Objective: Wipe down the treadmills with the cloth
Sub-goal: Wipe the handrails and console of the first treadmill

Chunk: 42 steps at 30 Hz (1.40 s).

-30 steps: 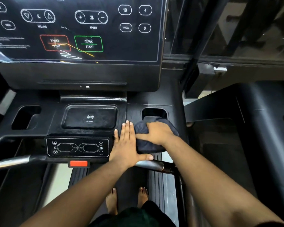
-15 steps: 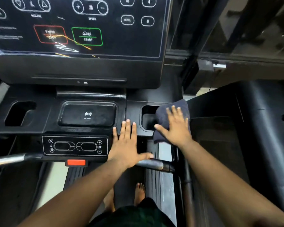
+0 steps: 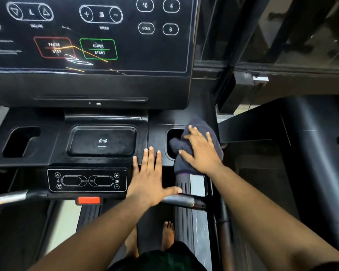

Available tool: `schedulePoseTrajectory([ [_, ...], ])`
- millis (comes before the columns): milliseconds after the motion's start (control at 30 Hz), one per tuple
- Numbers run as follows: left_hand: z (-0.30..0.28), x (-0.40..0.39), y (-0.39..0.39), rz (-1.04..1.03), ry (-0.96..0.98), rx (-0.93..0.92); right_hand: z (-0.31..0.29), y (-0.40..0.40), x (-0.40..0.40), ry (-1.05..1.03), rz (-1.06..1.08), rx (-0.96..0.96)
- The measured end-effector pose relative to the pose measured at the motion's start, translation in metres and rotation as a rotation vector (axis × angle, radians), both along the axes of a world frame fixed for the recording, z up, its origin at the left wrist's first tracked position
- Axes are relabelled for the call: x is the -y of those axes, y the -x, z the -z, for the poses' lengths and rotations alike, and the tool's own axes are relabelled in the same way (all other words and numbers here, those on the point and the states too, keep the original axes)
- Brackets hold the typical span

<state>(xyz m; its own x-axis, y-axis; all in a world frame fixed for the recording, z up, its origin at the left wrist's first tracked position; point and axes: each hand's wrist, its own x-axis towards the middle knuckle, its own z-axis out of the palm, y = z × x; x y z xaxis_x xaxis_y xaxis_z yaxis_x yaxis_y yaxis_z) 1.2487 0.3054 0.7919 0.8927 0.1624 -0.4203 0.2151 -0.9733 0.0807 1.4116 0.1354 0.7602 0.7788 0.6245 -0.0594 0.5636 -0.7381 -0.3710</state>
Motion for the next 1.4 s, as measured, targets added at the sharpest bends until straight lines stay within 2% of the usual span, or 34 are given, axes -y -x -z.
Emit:
schedulePoseTrajectory([
  [67, -0.001, -0.002, -0.001, 0.001, -0.003, 0.001, 0.006, -0.002, 0.023, -0.002, 0.002, 0.002],
  [167, -0.001, -0.002, -0.003, 0.003, -0.002, 0.003, 0.010, -0.029, 0.020, -0.025, 0.340, -0.143],
  [233, 0.000, -0.001, -0.003, -0.004, 0.002, 0.008, 0.005, -0.043, -0.005, 0.040, 0.464, -0.167],
  [333, 0.002, -0.003, -0.001, -0.012, -0.006, 0.014, 0.000, -0.030, -0.048, 0.161, 0.283, -0.015],
  [433, 0.003, -0.003, -0.001, -0.016, -0.009, 0.039, 0.001, -0.005, -0.065, 0.106, 0.017, 0.005],
  [500, 0.003, 0.000, -0.001, -0.012, -0.004, 0.042, 0.000, -0.016, -0.049, 0.124, -0.107, 0.038],
  [567, 0.002, 0.001, -0.002, -0.009, 0.007, 0.041, -0.003, -0.041, -0.033, 0.184, -0.057, 0.067],
  [667, 0.000, -0.001, -0.003, -0.017, 0.004, 0.052, -0.012, -0.051, -0.052, 0.155, 0.137, -0.017],
  [767, 0.001, 0.000, -0.003, -0.025, 0.010, 0.057, -0.015, -0.020, -0.083, 0.009, -0.028, -0.094],
  [867, 0.003, -0.001, -0.001, -0.054, 0.041, 0.106, -0.019, 0.000, -0.060, -0.108, -0.263, -0.248],
  [967, 0.004, -0.001, 0.003, -0.063, 0.053, 0.162, -0.021, 0.002, -0.032, -0.027, -0.481, -0.207],
  [1033, 0.002, -0.001, 0.002, -0.073, 0.044, 0.169, -0.025, -0.005, -0.039, 0.098, -0.481, -0.097],
  [1100, 0.000, 0.000, -0.001, -0.072, 0.039, 0.153, -0.028, -0.014, -0.061, 0.162, -0.348, -0.059],
  [1200, 0.002, 0.000, -0.001, -0.098, 0.029, 0.163, -0.026, -0.013, -0.084, 0.123, -0.232, -0.101],
  [1233, 0.003, 0.000, 0.001, -0.104, 0.035, 0.164, -0.025, -0.008, -0.081, 0.099, -0.277, -0.127],
  [1333, 0.005, -0.001, 0.004, -0.099, 0.051, 0.159, -0.025, 0.010, -0.052, 0.060, -0.593, -0.140],
  [1400, 0.004, -0.001, 0.002, -0.092, 0.064, 0.164, -0.037, 0.003, -0.033, 0.108, -0.682, -0.136],
])
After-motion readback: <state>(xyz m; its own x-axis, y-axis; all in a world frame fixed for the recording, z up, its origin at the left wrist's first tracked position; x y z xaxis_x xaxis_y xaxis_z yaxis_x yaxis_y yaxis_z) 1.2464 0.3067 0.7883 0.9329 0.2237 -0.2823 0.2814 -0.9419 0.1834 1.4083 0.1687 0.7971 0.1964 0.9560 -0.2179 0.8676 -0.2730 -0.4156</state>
